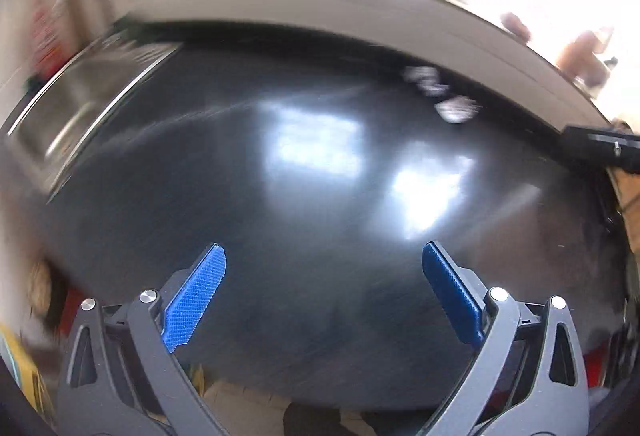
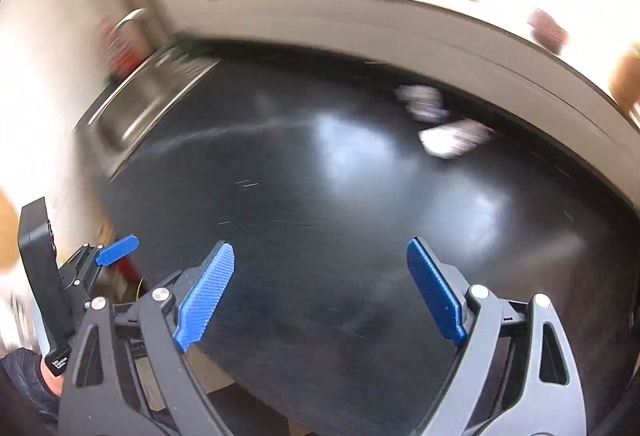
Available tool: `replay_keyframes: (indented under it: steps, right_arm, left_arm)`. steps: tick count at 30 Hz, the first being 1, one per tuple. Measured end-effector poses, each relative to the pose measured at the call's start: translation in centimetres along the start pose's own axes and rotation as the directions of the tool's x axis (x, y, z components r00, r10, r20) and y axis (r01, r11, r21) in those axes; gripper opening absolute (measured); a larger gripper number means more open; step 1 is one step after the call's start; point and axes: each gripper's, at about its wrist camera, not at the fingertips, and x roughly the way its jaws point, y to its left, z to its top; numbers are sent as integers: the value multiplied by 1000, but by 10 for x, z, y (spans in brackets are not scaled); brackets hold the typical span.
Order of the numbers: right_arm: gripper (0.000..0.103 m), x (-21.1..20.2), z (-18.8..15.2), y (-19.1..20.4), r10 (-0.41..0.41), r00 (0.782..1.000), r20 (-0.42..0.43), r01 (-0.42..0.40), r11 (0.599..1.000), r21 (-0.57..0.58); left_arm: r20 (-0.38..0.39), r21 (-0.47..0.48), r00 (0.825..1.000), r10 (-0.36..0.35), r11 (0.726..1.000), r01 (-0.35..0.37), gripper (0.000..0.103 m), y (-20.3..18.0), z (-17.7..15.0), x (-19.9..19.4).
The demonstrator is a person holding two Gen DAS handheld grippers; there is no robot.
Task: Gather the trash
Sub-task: 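Return both tools to the countertop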
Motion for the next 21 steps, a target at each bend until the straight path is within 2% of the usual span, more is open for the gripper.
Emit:
replay_keyframes:
  steps: [4,8,14,21]
  right_arm:
    - [85,-22,-20,-45,-48,998,34,45,995,92]
    - [85,-35,-33,-74,-75,996,46,69,989,132]
    - [85,-31,-35,-89,-69,997,45,60,983,171]
    - [85,-12,-13,-98,-48,998,38,41,985,168]
  left_arm:
    - [-23,83,998,-65,994,66,96,-49,23,14]
    - [-42,151,995,-92,984,98,96,-87,25,25]
    - [-58,179,993,-101,978,110,96,-108,30,32]
    - [-69,181,994,-83,979,94,96,-113,50,54]
